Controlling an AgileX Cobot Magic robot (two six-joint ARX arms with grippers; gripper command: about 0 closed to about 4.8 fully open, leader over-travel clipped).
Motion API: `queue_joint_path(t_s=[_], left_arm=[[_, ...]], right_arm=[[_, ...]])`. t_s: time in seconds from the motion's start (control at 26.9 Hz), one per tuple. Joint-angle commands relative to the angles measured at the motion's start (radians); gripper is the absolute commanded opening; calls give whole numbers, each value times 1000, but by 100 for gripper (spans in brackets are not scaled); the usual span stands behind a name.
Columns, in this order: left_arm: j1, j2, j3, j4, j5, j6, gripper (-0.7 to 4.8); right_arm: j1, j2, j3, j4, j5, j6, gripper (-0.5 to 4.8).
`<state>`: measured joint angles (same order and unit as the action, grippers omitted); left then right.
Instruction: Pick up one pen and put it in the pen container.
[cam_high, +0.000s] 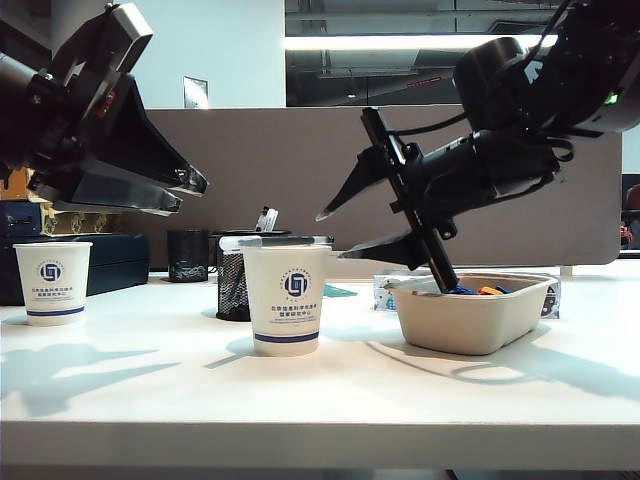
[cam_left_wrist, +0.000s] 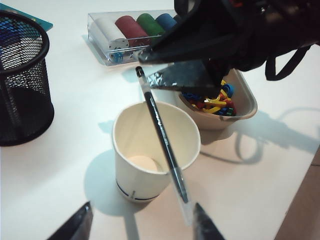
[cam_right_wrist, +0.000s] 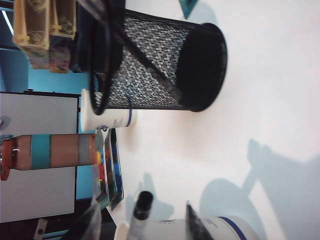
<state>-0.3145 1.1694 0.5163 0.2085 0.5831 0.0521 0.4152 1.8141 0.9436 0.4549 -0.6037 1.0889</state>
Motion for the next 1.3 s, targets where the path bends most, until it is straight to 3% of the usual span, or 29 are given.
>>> queue_joint_path(t_s=[0.04,0.45,0.63,1.3], left_arm=[[0,-3,6,10,4,1,251],[0,-3,6,9,4,1,251],[0,-3,6,9,4,1,251],[0,-3,6,6,4,1,251]], right_arm=[[13,2,7,17,-14,8,212],[30,6,8,22,-24,11,209],[30,6,8,25,-25,11,156],[31,55,25,91,-67,64,157]])
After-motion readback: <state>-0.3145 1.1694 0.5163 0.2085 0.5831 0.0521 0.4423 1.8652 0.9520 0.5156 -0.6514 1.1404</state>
